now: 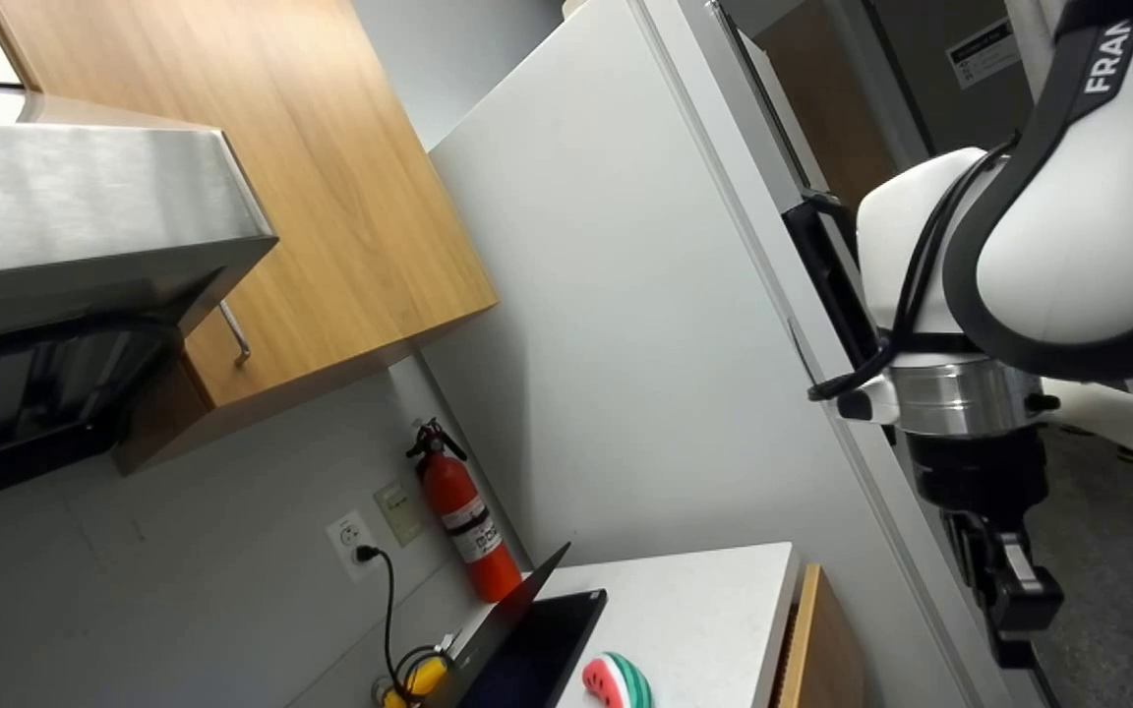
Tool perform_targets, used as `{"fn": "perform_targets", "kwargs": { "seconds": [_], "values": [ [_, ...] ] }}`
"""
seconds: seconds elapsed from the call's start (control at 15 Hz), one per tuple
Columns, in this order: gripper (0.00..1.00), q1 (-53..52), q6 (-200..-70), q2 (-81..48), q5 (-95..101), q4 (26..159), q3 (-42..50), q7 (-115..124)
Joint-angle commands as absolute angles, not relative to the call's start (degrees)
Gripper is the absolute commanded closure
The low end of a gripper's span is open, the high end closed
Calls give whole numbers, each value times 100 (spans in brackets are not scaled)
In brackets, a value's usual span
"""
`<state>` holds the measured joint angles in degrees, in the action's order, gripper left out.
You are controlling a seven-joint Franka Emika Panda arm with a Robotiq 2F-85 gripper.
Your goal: Open the drawer, pick up the orange plush toy, put it in the box that is in the drawer and close the drawer
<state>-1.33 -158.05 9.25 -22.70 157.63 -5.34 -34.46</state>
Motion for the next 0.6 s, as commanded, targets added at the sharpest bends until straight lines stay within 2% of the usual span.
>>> {"fn": "perform_targets", "kwargs": {
  "seconds": [0.0, 0.2, 0.27, 0.33, 0.53],
  "values": [
    [100, -644, -15986, 1246, -2297, 15735, -141, -3650],
    [100, -929, -16193, 1327, -2341, 15723, 65, -3718],
    [74, -1003, -16237, 1344, -2334, 15720, 131, -3716],
    [73, -1080, -16305, 1429, -2359, 15802, 188, -3723],
    [52, -956, -16387, 1402, -2546, 15719, 47, -3893]
  ]
}}
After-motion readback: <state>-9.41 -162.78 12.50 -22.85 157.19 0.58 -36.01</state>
